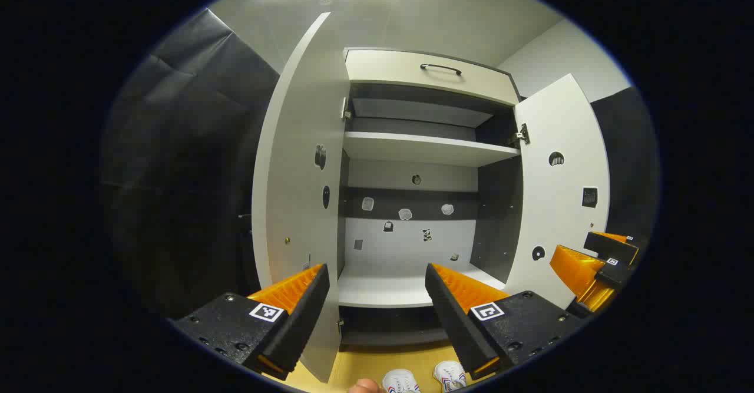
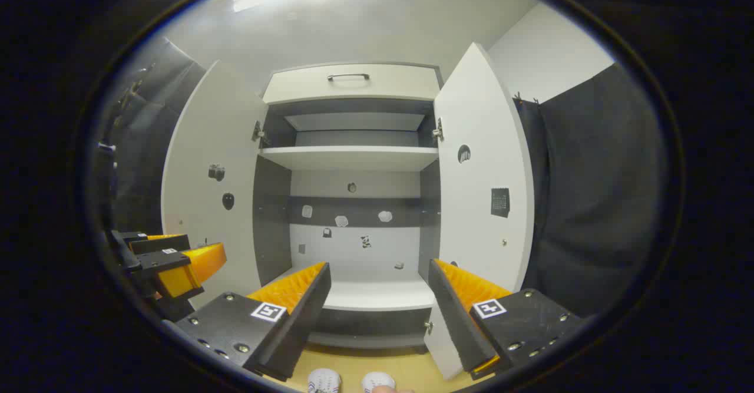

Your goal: Grab one shoe with the right hand and put it into the shoe cabinet, grab the other shoe with the left hand and put it into the shoe cabinet; then close the right door with the right hand and the left door with the left hand.

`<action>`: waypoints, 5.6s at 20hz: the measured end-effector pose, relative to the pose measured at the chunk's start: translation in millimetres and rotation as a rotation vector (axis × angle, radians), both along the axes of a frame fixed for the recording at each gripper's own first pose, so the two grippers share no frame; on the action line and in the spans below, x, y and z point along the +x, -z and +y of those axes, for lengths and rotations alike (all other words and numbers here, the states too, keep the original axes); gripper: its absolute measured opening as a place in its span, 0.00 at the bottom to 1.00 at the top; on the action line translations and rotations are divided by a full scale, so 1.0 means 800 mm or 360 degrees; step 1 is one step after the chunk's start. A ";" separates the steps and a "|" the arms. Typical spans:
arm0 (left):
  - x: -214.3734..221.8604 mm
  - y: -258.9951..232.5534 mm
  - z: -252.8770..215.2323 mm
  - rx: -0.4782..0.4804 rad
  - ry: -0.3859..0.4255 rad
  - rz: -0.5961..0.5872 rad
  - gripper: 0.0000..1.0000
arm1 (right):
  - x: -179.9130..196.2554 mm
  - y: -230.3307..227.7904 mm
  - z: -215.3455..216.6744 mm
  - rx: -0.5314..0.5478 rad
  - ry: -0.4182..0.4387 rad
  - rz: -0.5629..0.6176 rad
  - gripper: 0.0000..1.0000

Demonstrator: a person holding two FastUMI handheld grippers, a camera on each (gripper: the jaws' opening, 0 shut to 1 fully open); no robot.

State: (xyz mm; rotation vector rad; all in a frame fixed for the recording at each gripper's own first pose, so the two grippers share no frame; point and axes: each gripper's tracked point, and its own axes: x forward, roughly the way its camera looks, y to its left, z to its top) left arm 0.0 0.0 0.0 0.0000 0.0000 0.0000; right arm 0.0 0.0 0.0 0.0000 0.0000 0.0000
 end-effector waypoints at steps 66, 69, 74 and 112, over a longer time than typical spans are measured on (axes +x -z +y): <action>0.003 0.049 0.037 0.0035 -0.0144 0.0144 0.98 | -0.066 0.656 0.005 -0.0251 -0.0130 0.1457 0.01; 0.004 0.049 0.035 0.0035 -0.0129 0.0139 0.97 | -0.058 0.621 0.009 -0.0146 -0.0129 0.1393 0.00; 0.008 0.050 0.033 0.0032 -0.0112 0.0136 0.98 | 0.001 0.497 0.023 -0.0005 -0.0131 0.1088 0.00; 0.032 0.146 -0.004 0.0108 0.0071 0.0318 0.98 | 0.390 0.171 0.028 0.0011 -0.0003 0.0374 0.10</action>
